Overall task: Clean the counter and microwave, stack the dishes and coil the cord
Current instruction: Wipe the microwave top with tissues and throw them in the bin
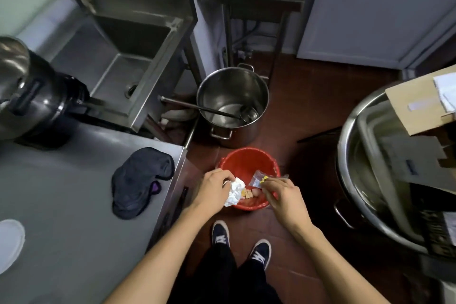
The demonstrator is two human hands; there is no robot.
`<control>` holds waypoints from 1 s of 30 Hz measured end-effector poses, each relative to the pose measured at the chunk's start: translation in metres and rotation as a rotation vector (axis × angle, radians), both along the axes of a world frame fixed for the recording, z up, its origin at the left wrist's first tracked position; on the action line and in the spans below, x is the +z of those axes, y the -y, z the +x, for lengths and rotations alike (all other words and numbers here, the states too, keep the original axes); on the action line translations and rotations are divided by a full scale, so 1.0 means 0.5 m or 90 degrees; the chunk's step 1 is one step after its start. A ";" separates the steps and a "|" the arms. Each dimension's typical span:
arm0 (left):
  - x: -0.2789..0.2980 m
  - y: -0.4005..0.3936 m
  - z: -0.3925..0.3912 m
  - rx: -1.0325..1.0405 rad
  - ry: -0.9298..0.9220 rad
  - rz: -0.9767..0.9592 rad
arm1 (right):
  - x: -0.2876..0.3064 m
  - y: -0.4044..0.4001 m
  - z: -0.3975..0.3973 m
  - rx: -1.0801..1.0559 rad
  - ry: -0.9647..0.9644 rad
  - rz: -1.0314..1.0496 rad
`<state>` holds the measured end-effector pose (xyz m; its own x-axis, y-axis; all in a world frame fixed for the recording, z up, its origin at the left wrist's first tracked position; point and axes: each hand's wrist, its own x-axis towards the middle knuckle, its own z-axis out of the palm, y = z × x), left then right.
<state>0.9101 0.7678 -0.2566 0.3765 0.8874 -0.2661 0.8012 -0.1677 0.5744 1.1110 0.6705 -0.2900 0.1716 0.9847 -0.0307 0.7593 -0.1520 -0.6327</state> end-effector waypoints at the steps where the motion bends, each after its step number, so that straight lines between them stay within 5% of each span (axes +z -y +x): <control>1: -0.022 -0.010 0.004 0.001 -0.001 -0.013 | -0.020 -0.001 0.003 0.000 -0.006 -0.016; 19: -0.549 -0.095 0.011 0.057 -0.113 -0.218 | -0.501 -0.060 -0.007 -0.004 -0.040 -0.298; 30: -0.761 -0.117 0.032 0.133 -0.090 -0.240 | -0.719 -0.095 -0.010 0.031 -0.024 -0.379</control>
